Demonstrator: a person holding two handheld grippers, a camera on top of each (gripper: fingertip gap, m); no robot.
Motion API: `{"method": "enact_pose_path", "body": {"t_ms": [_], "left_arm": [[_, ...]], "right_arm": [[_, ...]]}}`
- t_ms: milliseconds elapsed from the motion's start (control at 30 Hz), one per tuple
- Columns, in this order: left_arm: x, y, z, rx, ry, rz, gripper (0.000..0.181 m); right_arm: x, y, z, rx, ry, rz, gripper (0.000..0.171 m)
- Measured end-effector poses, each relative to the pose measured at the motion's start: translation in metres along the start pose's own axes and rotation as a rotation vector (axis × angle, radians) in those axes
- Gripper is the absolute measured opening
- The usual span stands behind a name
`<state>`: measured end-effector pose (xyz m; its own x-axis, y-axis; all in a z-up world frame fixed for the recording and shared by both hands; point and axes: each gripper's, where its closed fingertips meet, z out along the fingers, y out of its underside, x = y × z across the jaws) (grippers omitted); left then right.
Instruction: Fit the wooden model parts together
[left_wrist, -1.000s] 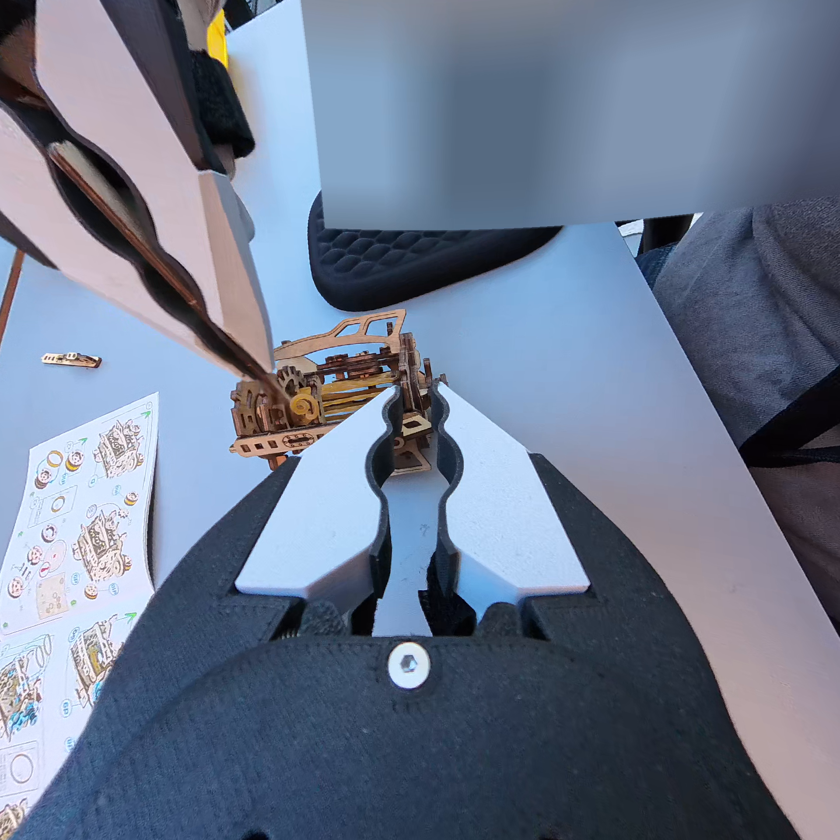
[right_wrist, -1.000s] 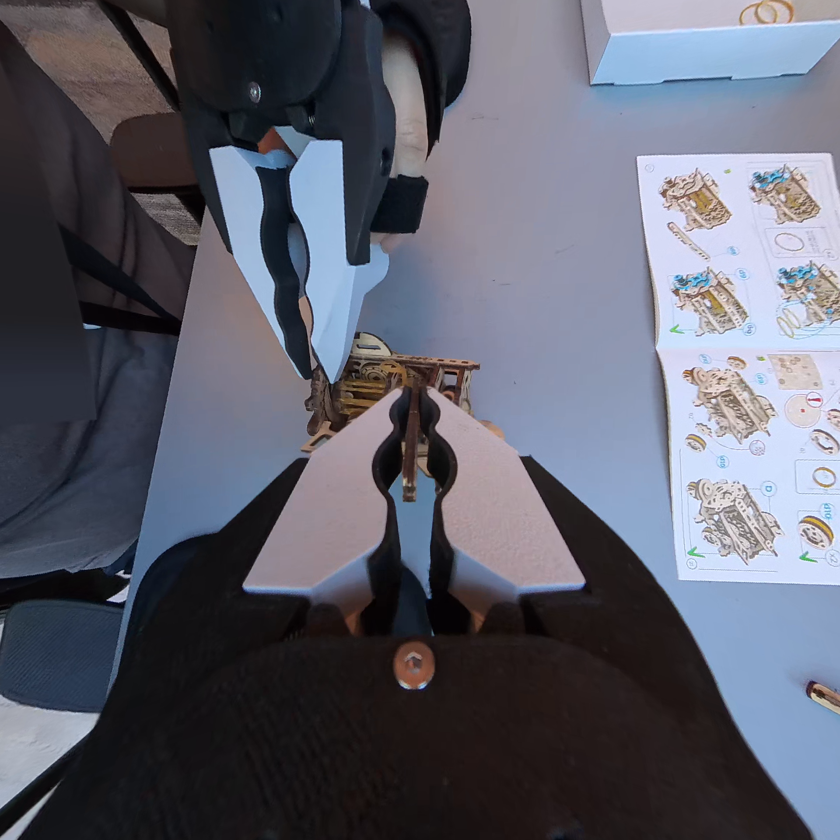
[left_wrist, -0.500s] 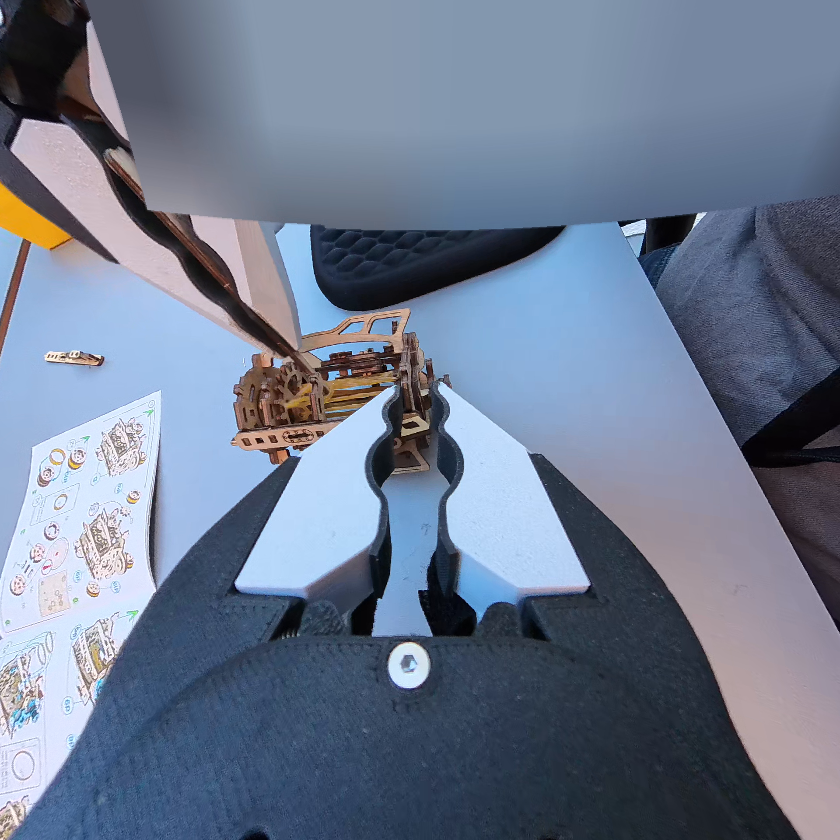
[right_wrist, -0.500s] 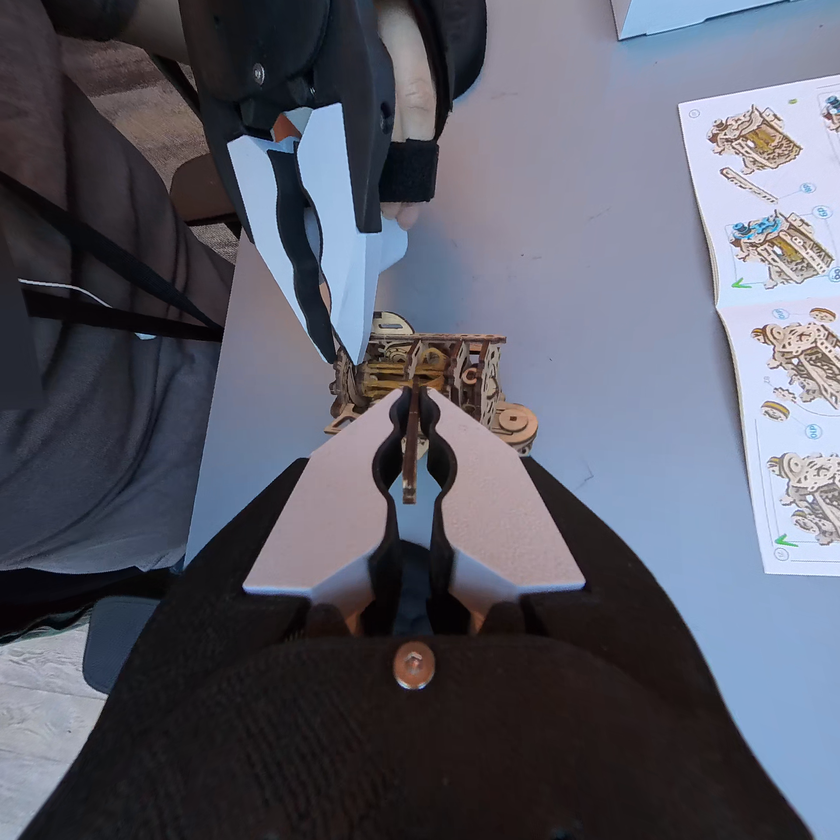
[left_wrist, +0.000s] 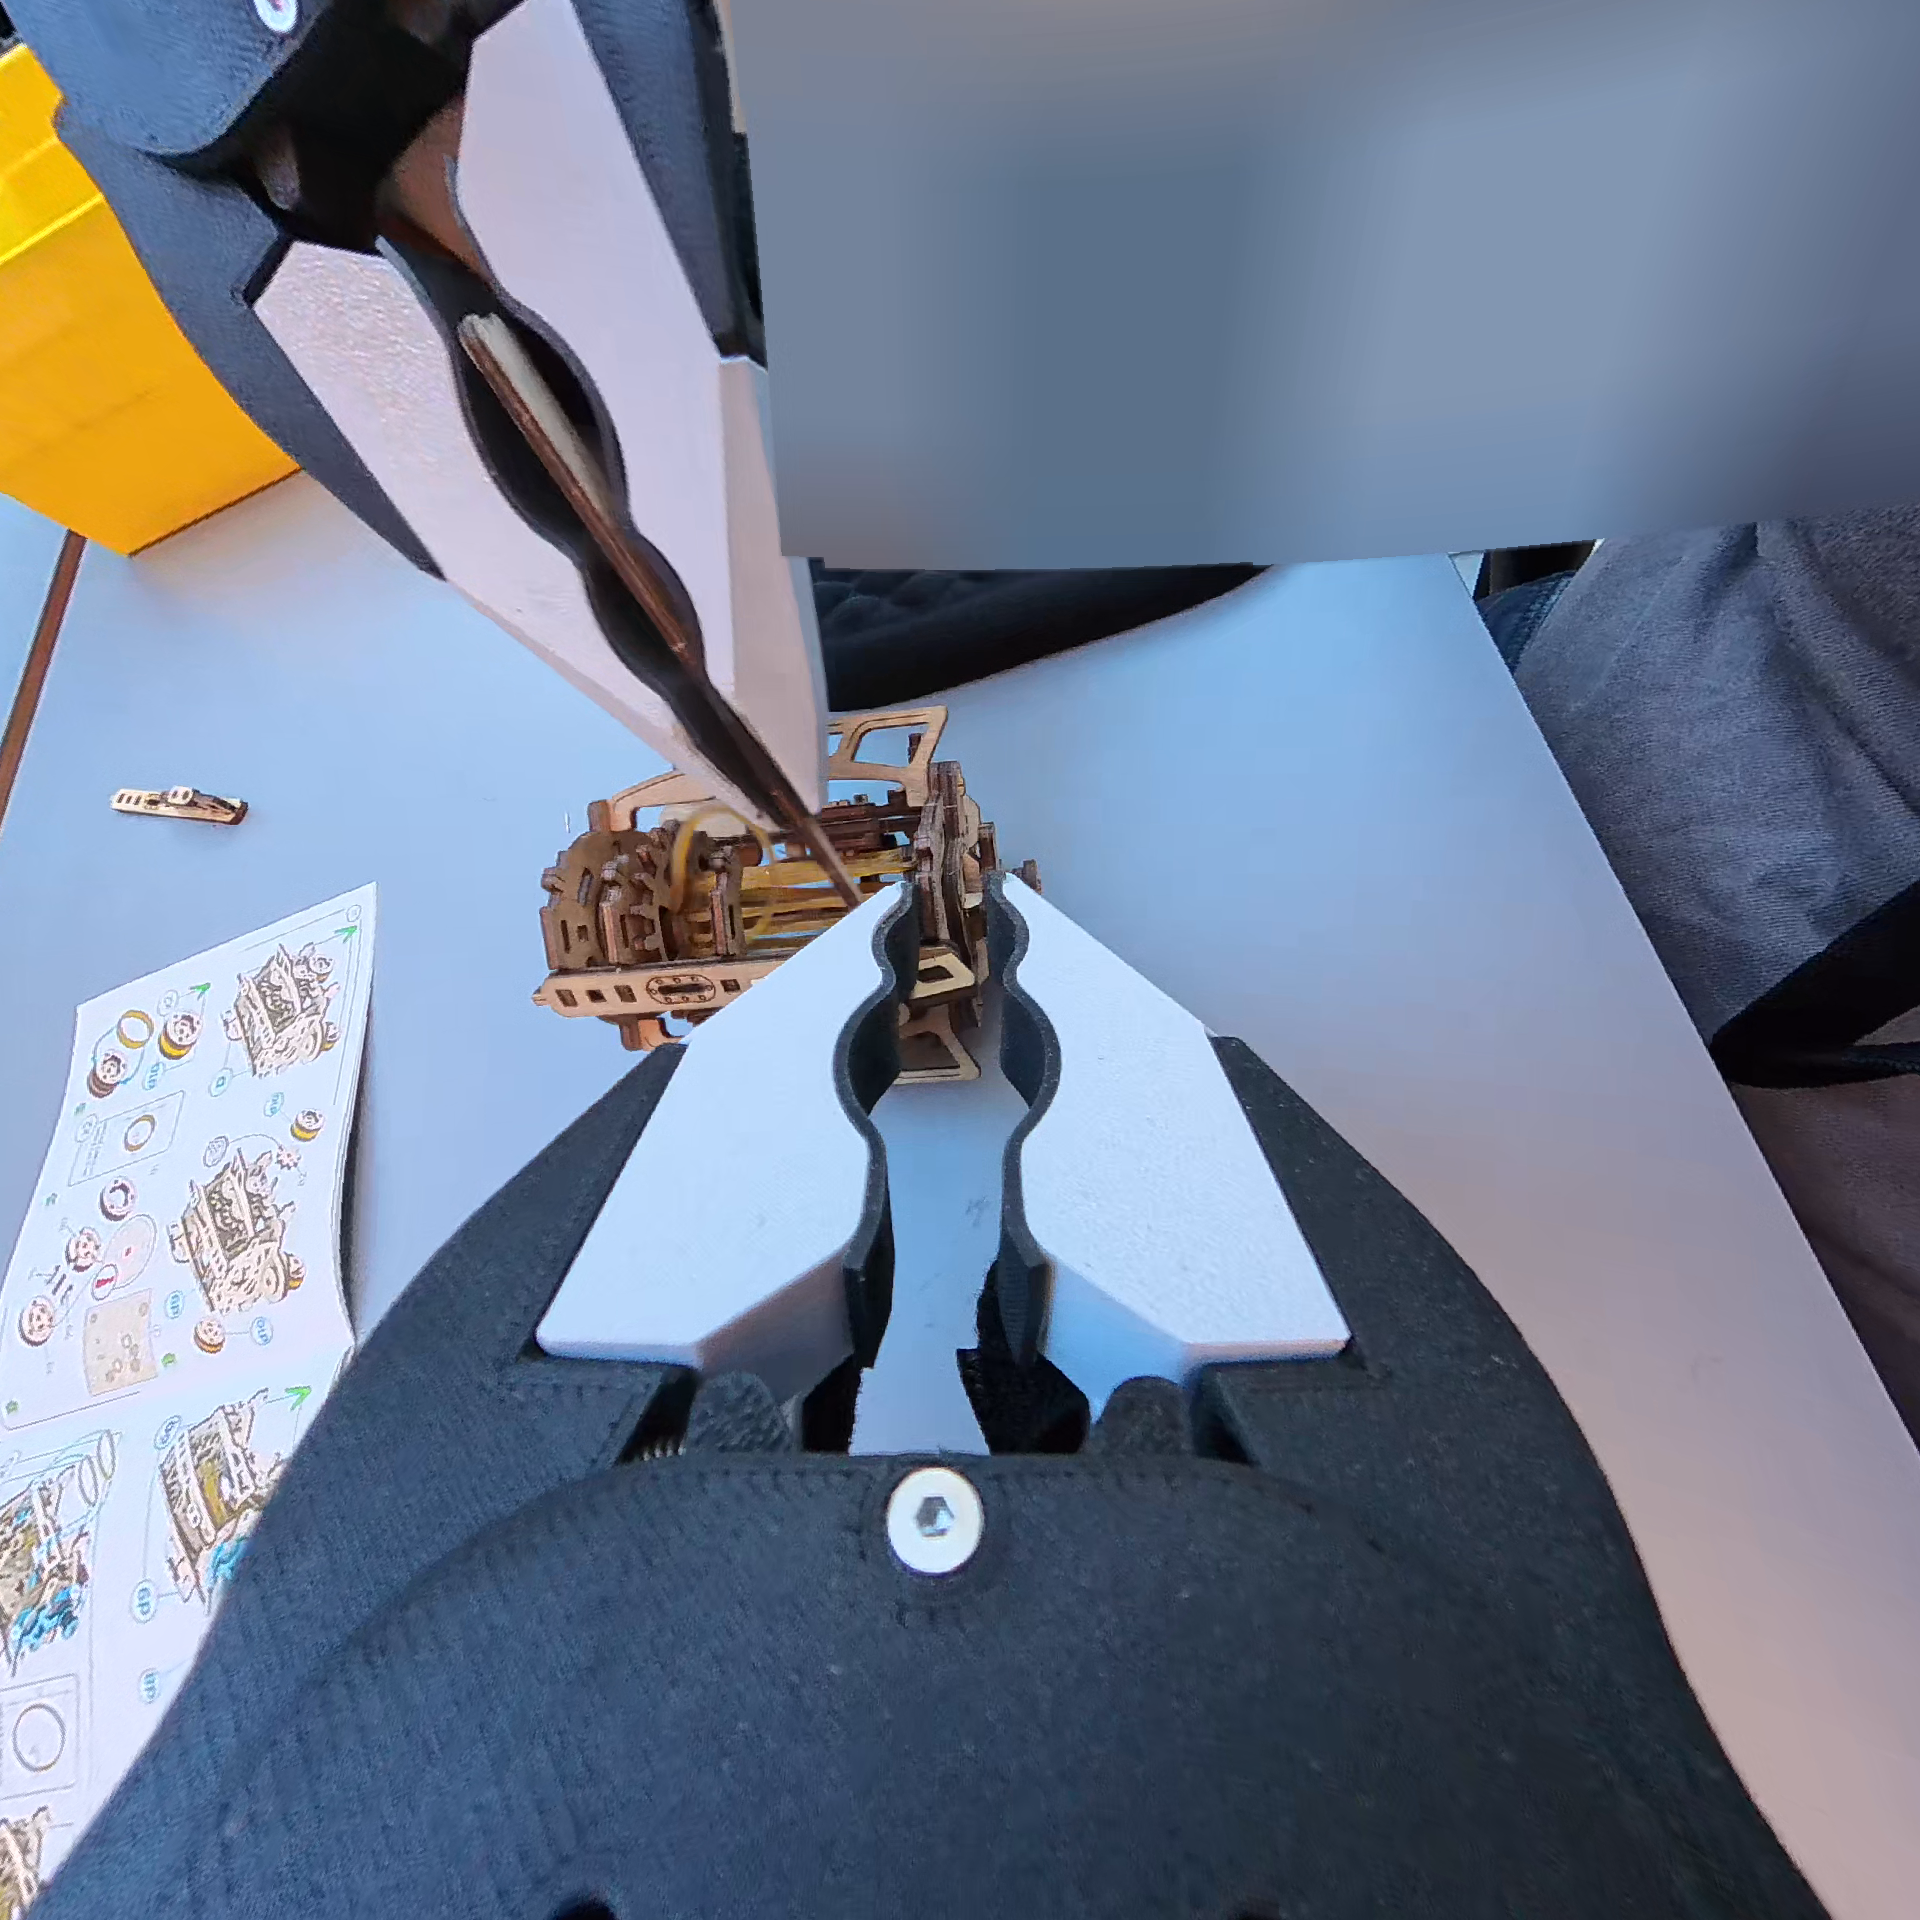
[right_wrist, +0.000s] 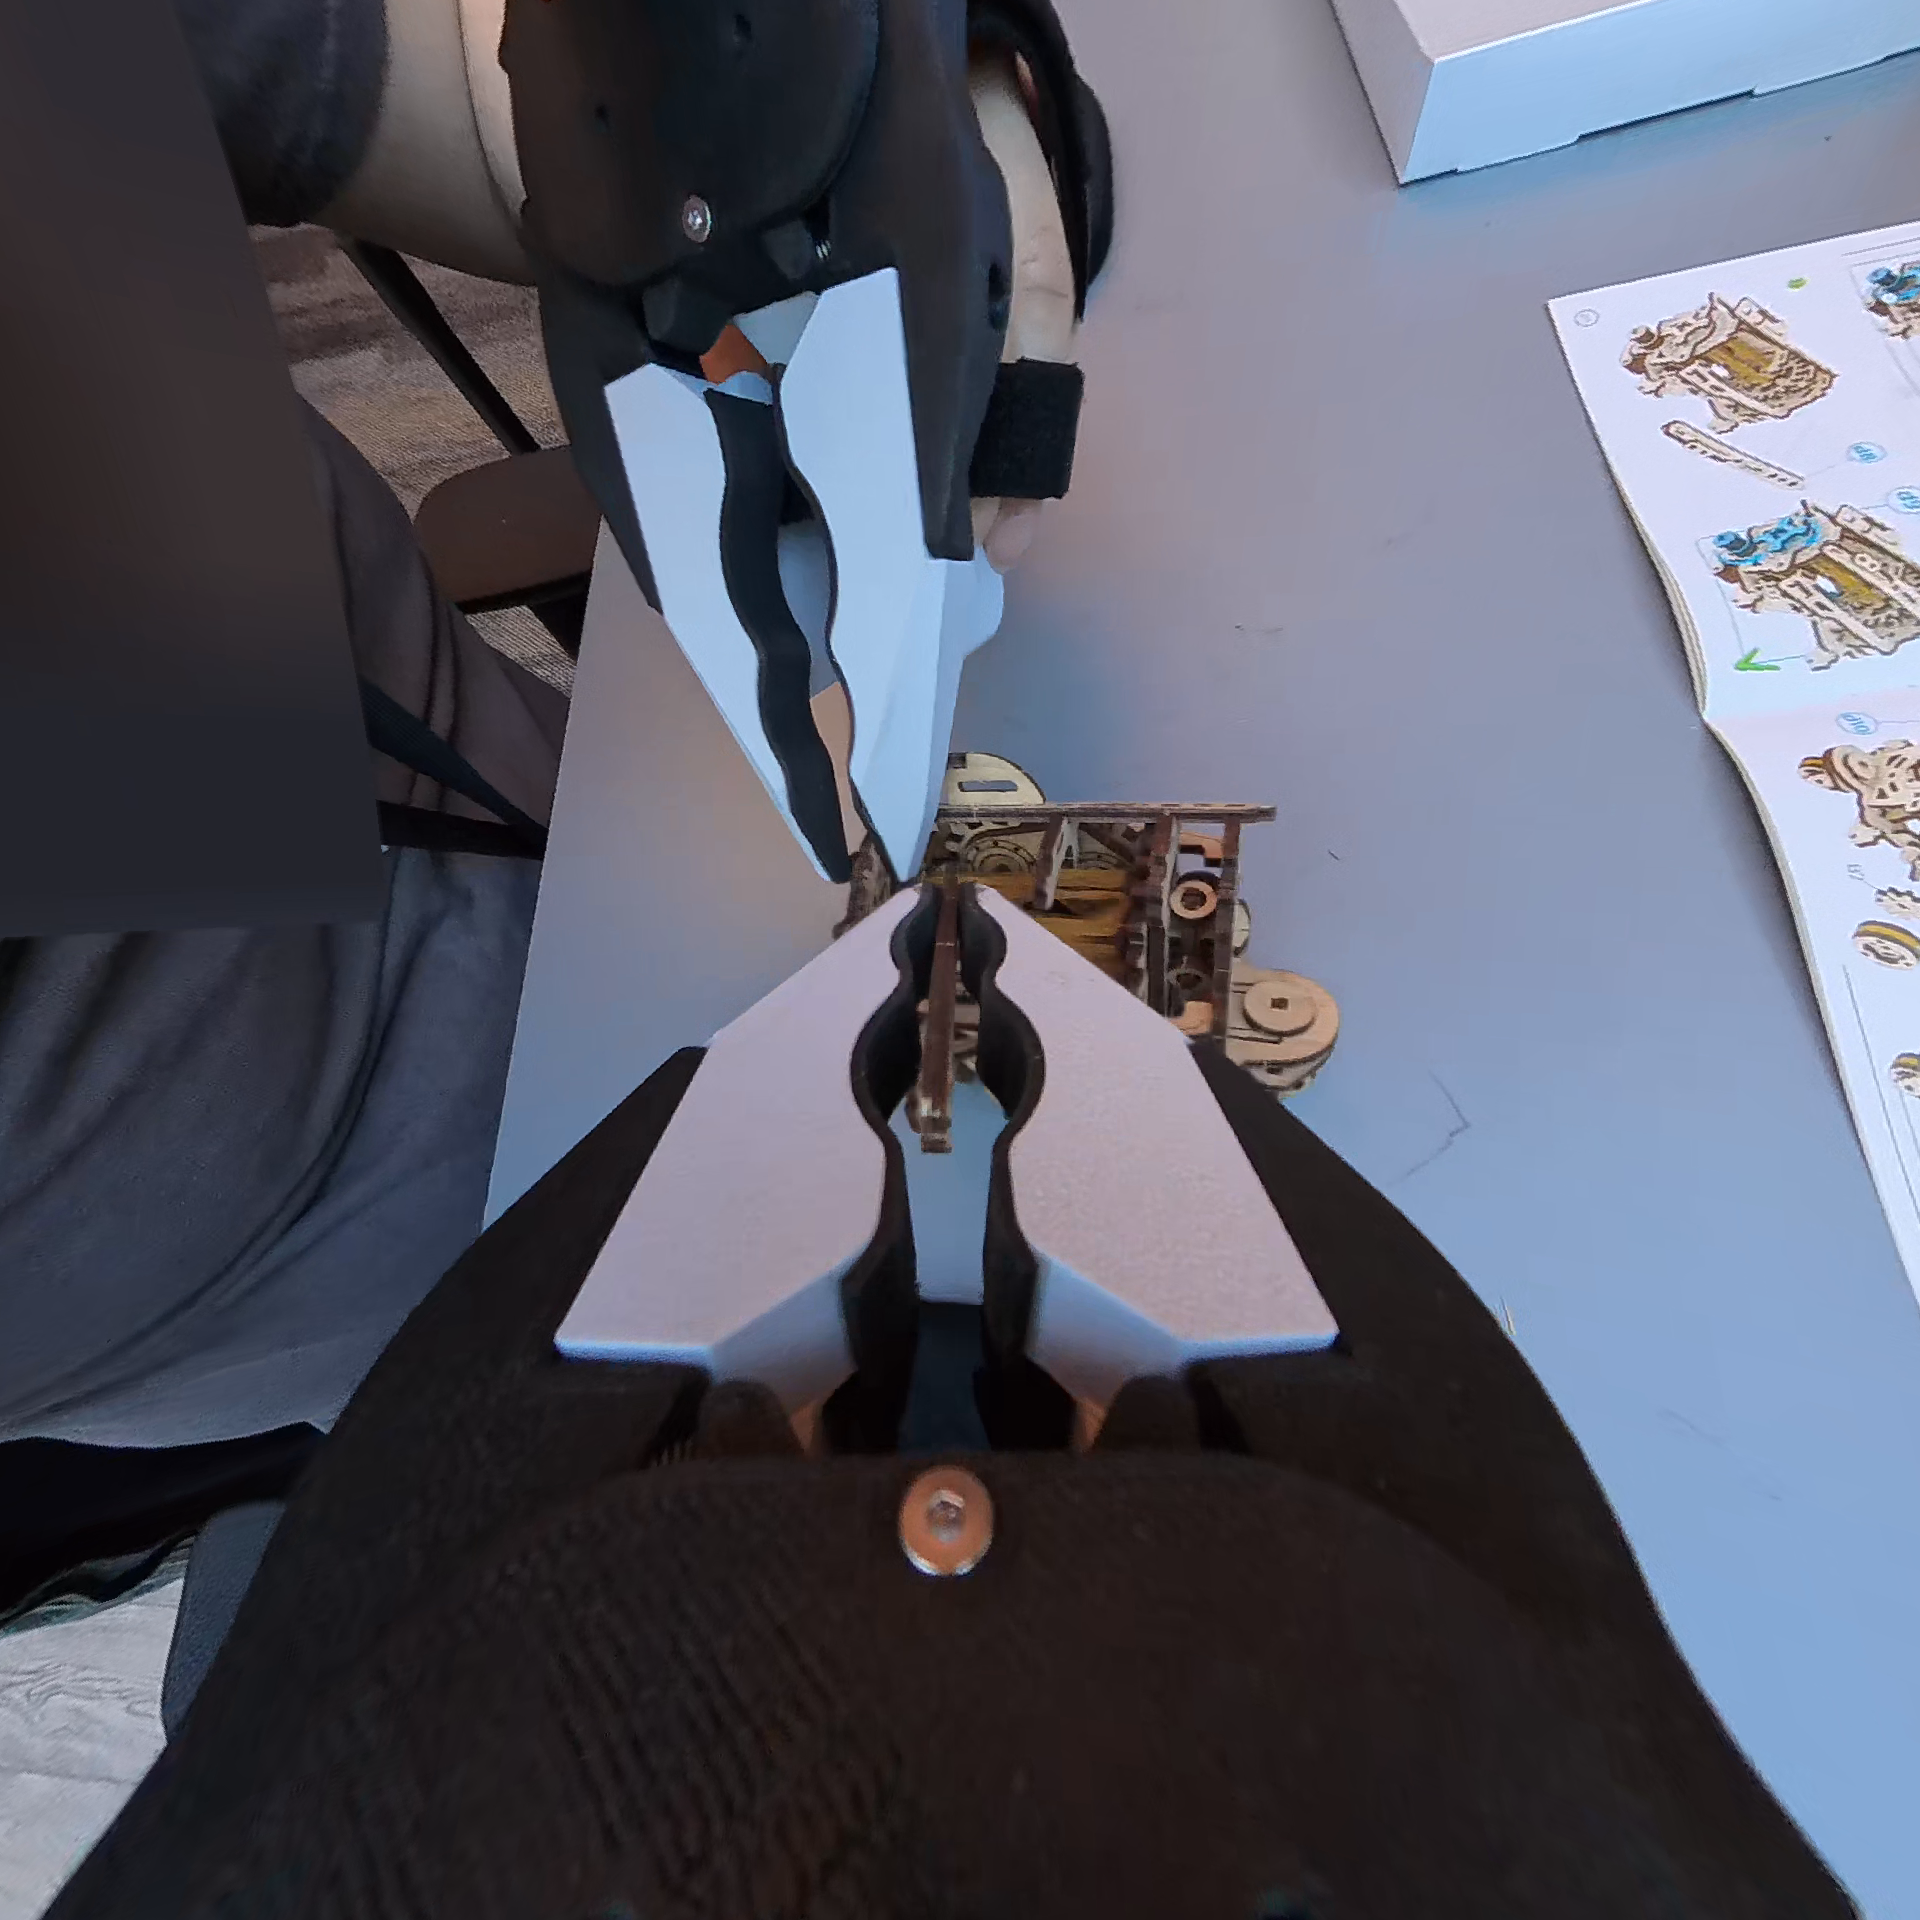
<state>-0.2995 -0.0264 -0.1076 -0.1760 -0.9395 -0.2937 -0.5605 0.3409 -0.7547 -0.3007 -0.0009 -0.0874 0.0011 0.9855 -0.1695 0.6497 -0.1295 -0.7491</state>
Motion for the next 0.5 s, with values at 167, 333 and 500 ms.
{"method": "enact_pose_path", "body": {"t_ms": [167,333,500], "left_arm": [[-0.002,0.001,0.0,-0.006,-0.027,0.01,0.011],[-0.002,0.001,0.0,-0.006,-0.027,0.019,0.011],[-0.002,0.001,0.0,-0.003,-0.029,0.014,0.011]], "right_arm": [[-0.002,0.001,0.006,-0.056,0.053,-0.036,0.001],[0.0,-0.01,-0.006,-0.065,0.117,-0.089,0.001],[0.012,-0.001,-0.007,-0.17,0.222,-0.112,0.001]]}}
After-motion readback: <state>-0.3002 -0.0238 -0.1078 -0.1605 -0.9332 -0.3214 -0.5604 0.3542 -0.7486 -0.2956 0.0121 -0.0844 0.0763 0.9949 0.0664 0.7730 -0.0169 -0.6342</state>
